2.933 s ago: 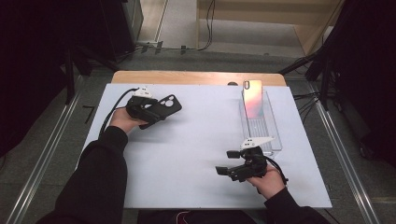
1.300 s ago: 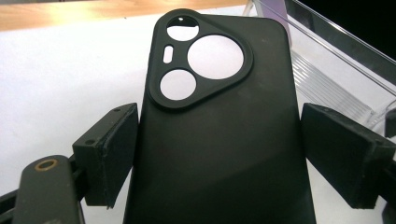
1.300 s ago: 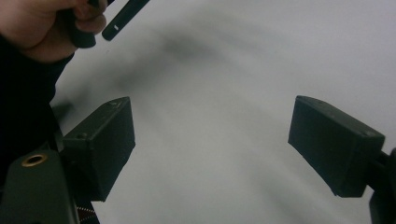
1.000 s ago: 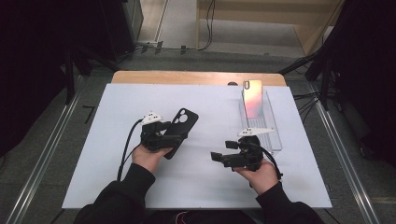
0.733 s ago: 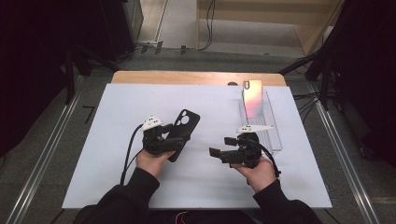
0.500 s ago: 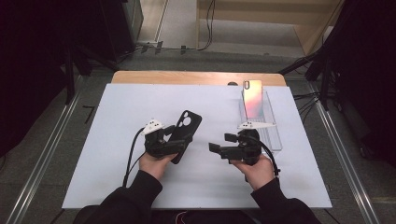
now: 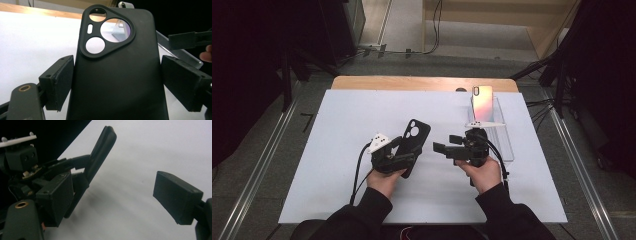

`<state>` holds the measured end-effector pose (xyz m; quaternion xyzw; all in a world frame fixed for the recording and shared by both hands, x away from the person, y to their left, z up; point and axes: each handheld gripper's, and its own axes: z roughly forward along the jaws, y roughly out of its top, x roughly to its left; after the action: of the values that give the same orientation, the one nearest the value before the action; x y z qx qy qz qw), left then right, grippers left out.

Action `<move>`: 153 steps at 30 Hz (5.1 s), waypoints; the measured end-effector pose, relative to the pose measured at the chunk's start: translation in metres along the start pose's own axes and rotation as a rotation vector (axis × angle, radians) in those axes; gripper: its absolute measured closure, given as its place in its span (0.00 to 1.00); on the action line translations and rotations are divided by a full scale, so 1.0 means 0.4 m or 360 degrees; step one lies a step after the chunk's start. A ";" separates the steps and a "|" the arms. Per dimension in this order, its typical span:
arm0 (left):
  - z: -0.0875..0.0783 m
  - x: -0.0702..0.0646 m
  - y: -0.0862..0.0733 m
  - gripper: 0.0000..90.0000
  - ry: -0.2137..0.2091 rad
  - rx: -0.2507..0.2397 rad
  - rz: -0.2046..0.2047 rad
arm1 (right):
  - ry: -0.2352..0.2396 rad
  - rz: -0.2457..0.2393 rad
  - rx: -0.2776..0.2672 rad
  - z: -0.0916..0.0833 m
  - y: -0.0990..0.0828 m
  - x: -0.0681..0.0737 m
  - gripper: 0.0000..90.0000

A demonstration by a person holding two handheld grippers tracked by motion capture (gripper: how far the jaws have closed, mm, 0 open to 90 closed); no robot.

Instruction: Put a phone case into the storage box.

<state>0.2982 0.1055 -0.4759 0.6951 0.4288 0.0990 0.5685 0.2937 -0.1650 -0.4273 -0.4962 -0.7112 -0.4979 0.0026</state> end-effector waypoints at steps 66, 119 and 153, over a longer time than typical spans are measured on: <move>-0.005 -0.054 -0.033 0.23 -0.0041 -0.0100 0.0015 | 0.0187 0.0247 0.0042 0.063 0.070 -0.008 0.86; -0.050 0.020 0.180 0.22 -0.0611 0.0533 0.0367 | 0.0363 -0.0444 0.0104 -0.029 0.069 -0.022 0.86; -0.001 0.008 0.205 0.62 -0.1033 0.0681 0.0499 | 0.0698 -0.0620 0.0214 -0.012 0.063 0.013 0.86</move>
<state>0.3395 0.1093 -0.4052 0.8495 0.1272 -0.1310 0.4950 0.3065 -0.1646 -0.4046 -0.2298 -0.8068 -0.5362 0.0934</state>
